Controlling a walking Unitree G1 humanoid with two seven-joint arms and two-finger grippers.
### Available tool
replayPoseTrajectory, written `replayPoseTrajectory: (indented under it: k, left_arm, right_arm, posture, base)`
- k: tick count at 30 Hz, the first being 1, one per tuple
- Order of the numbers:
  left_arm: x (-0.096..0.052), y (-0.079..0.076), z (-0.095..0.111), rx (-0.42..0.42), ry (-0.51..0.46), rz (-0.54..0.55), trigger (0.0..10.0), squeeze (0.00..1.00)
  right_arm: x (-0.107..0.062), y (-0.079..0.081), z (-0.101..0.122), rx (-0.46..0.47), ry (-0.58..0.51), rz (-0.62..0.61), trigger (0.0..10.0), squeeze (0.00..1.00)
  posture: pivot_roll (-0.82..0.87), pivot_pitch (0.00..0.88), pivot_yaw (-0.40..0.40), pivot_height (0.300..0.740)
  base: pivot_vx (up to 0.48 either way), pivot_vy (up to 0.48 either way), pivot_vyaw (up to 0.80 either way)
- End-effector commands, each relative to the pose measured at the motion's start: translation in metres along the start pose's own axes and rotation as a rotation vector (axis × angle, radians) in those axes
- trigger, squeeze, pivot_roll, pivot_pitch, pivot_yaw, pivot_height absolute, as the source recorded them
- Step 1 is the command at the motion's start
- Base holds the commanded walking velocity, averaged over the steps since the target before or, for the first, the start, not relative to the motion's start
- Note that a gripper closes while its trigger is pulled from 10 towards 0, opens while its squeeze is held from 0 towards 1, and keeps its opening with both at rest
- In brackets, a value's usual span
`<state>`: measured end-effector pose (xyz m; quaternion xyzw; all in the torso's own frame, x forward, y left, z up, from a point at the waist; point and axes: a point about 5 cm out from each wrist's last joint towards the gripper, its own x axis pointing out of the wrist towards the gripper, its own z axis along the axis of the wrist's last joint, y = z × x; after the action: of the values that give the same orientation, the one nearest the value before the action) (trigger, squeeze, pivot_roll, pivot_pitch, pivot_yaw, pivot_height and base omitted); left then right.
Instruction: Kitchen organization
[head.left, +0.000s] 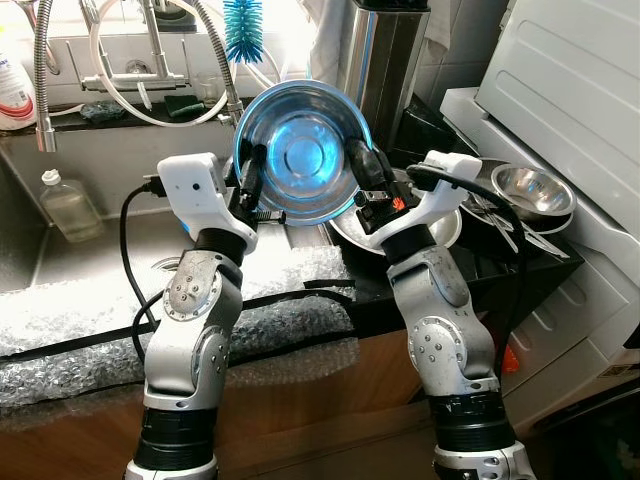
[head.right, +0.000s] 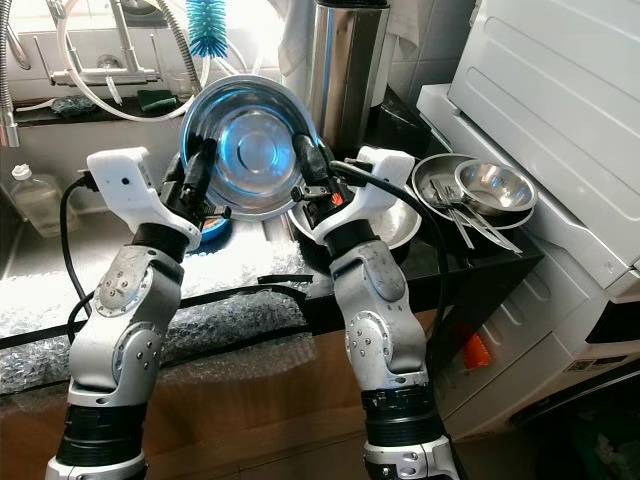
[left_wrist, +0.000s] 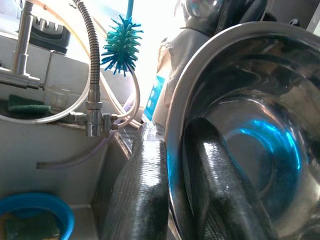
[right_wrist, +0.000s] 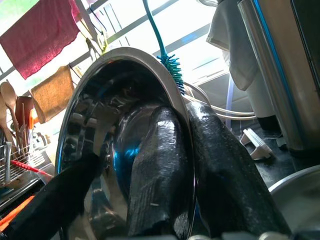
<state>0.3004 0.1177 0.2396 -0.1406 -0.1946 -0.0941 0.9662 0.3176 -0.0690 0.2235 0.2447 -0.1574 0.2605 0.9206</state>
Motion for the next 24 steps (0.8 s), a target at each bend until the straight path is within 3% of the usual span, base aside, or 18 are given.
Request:
replayPoseTrajectory:
  k: [1,6,7,8,18,23,24]
  left_arm:
    - [0.001,-0.001,0.000,0.033,0.006,-0.013,0.0,0.00]
    - [0.001,-0.002,0.001,0.028,0.001,-0.015,0.0,0.00]
    - [0.001,-0.002,0.001,0.027,0.000,-0.015,0.0,0.00]
    - [0.002,-0.002,0.002,0.020,-0.004,-0.012,0.0,0.00]
    - [0.008,0.011,0.021,-0.098,-0.085,0.094,0.0,0.00]
    - [0.009,0.020,0.028,-0.097,-0.126,0.159,0.0,0.00]
    - [0.009,0.023,0.030,-0.094,-0.137,0.181,0.0,0.00]
  right_arm:
    - [0.001,0.005,0.008,-0.023,-0.026,0.026,10.0,0.00]
    - [0.001,0.004,0.008,-0.026,-0.022,0.023,10.0,0.00]
    - [0.001,0.004,0.008,-0.024,-0.021,0.024,10.0,0.69]
    - [0.001,0.004,0.008,-0.022,-0.019,0.026,10.0,1.00]
    - [0.001,0.002,0.006,-0.023,-0.011,0.018,10.0,1.00]
    - [0.000,0.003,0.006,-0.023,-0.011,0.019,10.0,1.00]
    - [0.001,0.003,0.007,-0.023,-0.012,0.020,10.0,0.94]
  posture:
    - [-0.04,0.006,-0.067,0.727]
    - [-0.04,0.003,-0.066,0.727]
    - [-0.04,0.003,-0.066,0.727]
    - [-0.04,0.000,-0.065,0.727]
    - [-0.04,0.000,-0.064,0.727]
    - [-0.04,0.000,-0.064,0.727]
    - [-0.04,0.000,-0.064,0.727]
  base:
    - [0.000,0.000,0.00]
    - [0.000,0.000,0.00]
    - [0.000,0.000,0.00]
    - [0.000,0.000,0.00]
    - [0.000,0.000,0.00]
    - [0.000,0.000,0.00]
    - [0.000,0.000,0.00]
